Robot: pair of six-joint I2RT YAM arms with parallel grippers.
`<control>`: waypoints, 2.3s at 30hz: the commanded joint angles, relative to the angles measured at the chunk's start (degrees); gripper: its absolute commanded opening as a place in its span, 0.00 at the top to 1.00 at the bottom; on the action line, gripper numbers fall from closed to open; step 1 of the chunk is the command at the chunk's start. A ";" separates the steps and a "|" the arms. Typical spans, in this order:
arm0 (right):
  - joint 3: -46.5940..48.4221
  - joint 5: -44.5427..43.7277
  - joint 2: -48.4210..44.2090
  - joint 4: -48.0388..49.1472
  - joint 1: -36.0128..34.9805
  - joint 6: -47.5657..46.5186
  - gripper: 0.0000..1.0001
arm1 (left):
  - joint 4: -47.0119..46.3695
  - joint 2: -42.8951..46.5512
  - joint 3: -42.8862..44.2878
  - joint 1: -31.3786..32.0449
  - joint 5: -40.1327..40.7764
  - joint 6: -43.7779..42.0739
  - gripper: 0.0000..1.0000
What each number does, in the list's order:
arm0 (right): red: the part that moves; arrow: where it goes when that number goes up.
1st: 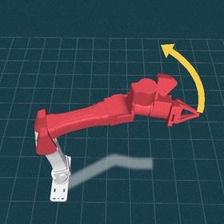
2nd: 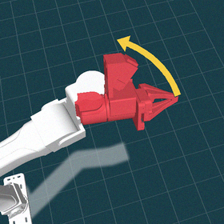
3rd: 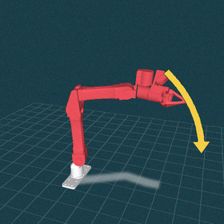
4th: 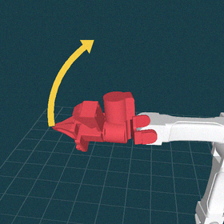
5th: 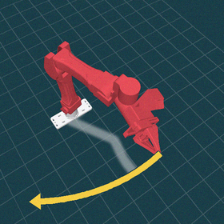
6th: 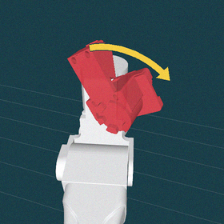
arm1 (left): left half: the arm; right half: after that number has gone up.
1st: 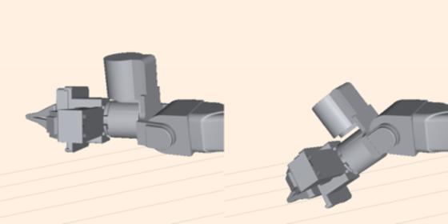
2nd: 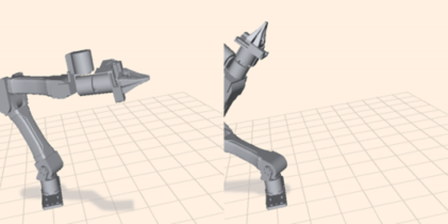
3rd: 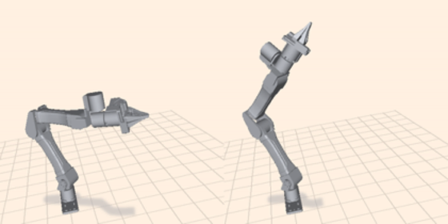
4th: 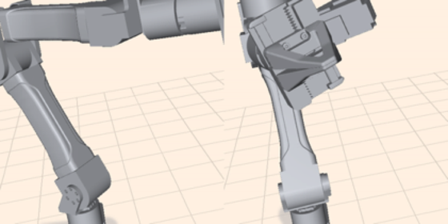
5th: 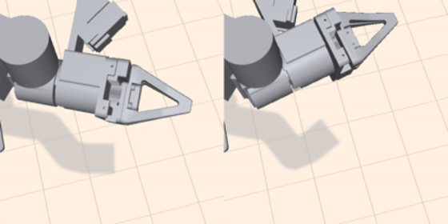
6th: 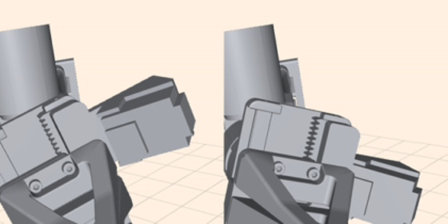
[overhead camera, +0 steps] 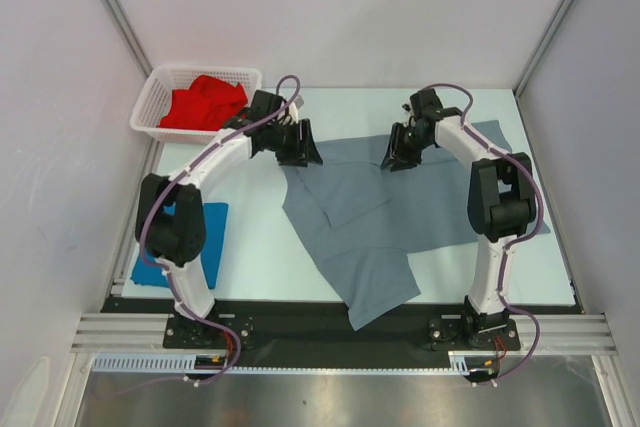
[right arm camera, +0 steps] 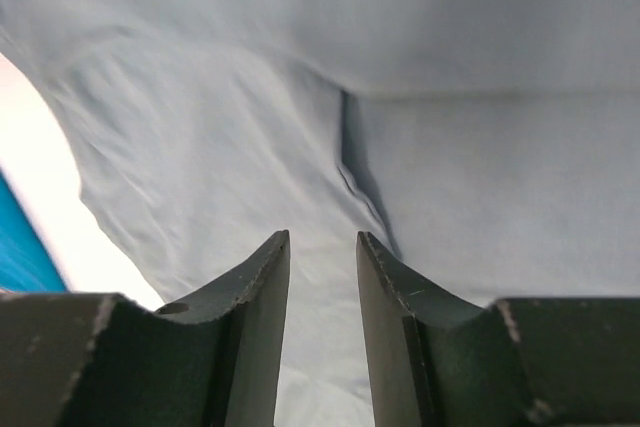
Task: Fold and stack the t-shirts
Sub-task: Fold the tshirt
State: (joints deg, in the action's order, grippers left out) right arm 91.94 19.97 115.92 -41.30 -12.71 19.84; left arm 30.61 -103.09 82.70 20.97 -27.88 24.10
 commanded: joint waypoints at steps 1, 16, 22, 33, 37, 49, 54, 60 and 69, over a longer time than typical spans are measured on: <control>4.11 -0.19 2.20 4.91 -0.12 3.36 0.61 | 2.77 -5.52 6.48 -0.75 9.67 -7.74 0.43; 9.48 -8.37 1.94 9.84 9.27 5.21 0.60 | 1.65 -19.51 18.64 -4.27 27.70 -16.80 0.43; 12.21 -9.24 2.65 7.64 14.99 2.67 0.59 | -0.20 -24.25 22.23 -4.45 29.11 -16.98 0.34; 18.97 -16.80 8.18 8.42 21.58 -0.50 0.59 | -0.11 -29.80 26.99 -4.97 29.81 -16.54 0.41; 22.57 -17.15 12.30 9.57 22.55 1.43 0.58 | -0.20 -31.12 28.13 -5.50 28.32 -16.28 0.75; 26.97 -19.61 19.25 11.59 24.14 8.90 0.62 | 0.68 -34.72 41.22 -7.35 35.87 -18.82 1.00; 27.42 -19.79 21.36 13.17 24.49 10.84 0.64 | -0.64 -37.09 46.13 -8.31 36.93 -20.93 1.00; 29.96 -18.91 24.87 15.81 24.66 11.89 0.65 | -3.09 -39.73 50.55 -9.46 35.53 -21.81 0.98; 40.59 -16.98 28.84 9.49 24.75 11.72 0.64 | -2.75 -38.34 50.37 -9.63 34.91 -22.08 0.50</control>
State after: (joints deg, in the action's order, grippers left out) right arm 127.83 2.39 145.43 -29.39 11.92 31.77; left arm 29.56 -143.39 130.52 11.84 5.91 2.94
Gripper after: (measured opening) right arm 0.356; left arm 0.478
